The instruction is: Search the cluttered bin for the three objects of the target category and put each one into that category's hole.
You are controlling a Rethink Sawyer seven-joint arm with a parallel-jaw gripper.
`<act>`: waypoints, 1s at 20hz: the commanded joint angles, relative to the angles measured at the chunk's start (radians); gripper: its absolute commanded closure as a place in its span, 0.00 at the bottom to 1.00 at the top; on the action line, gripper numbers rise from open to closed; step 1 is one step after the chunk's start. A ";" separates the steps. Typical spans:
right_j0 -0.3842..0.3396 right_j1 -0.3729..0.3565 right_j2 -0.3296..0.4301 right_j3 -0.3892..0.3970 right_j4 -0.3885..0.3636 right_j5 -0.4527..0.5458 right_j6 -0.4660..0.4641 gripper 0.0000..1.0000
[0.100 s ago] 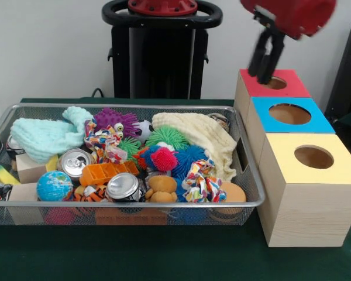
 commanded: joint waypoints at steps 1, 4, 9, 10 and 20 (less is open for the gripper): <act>-0.056 -0.121 0.087 0.273 -0.100 -0.222 -0.189 0.00; -0.070 -0.132 0.132 0.258 -0.100 -0.186 -0.218 0.00; -0.084 -0.142 0.208 0.313 -0.088 -0.272 -0.217 0.00; -0.093 -0.134 0.222 0.306 -0.089 -0.279 -0.221 0.00; -0.130 -0.205 0.316 0.355 -0.166 -0.285 -0.338 0.00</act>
